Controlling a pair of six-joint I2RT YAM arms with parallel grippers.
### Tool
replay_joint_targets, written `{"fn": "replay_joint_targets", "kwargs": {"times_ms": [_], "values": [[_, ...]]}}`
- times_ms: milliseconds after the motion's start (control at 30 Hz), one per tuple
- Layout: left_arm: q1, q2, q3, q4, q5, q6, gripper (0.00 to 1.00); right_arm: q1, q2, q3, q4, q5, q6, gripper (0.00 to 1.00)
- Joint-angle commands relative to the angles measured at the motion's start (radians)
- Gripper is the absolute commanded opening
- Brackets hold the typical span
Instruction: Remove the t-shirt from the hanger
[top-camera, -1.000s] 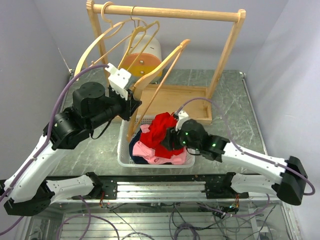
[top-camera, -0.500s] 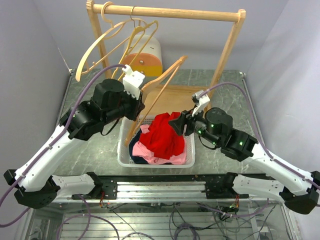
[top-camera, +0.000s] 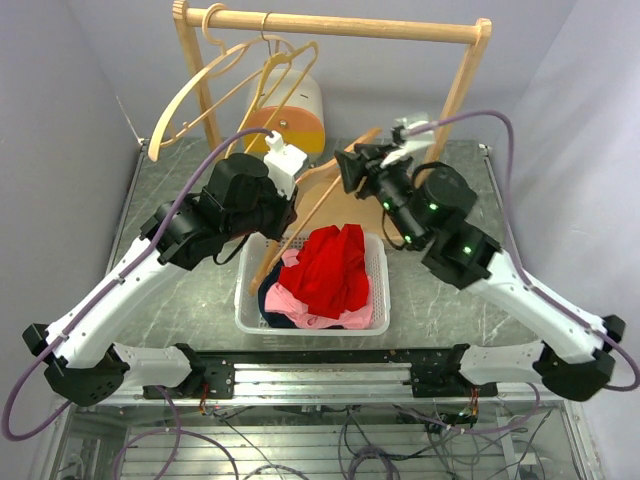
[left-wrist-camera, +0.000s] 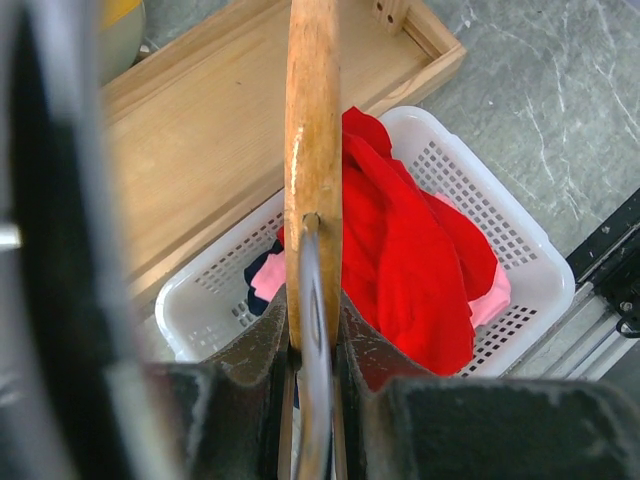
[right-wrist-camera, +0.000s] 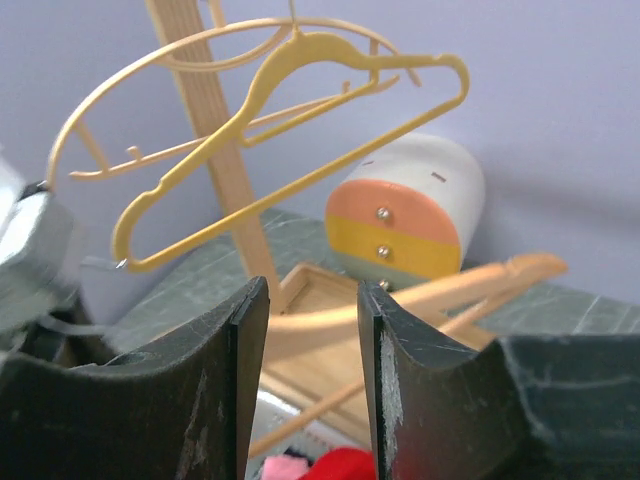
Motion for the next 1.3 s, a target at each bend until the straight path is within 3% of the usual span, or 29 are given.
{"fn": "replay_joint_targets", "kwargs": {"times_ms": [0, 133, 400, 900, 1267], "values": [[0.000, -0.005, 0.052, 0.035, 0.048, 0.019, 0.07, -0.033, 0.124, 0.078, 0.103, 0.055, -0.132, 0.41], [0.000, -0.006, 0.059, 0.055, 0.059, 0.006, 0.07, -0.135, 0.178, 0.087, 0.115, -0.003, -0.088, 0.41], [0.001, -0.006, 0.086, 0.094, 0.033, -0.007, 0.07, -0.312, 0.191, -0.048, 0.146, -0.126, 0.025, 0.41], [0.002, -0.035, 0.134, 0.203, -0.020, -0.059, 0.07, -0.349, 0.246, -0.090, 0.155, -0.156, 0.057, 0.41], [0.002, 0.056, 0.251, 0.185, -0.080, -0.054, 0.07, -0.358, 0.230, -0.093, 0.152, -0.157, 0.054, 0.41]]}}
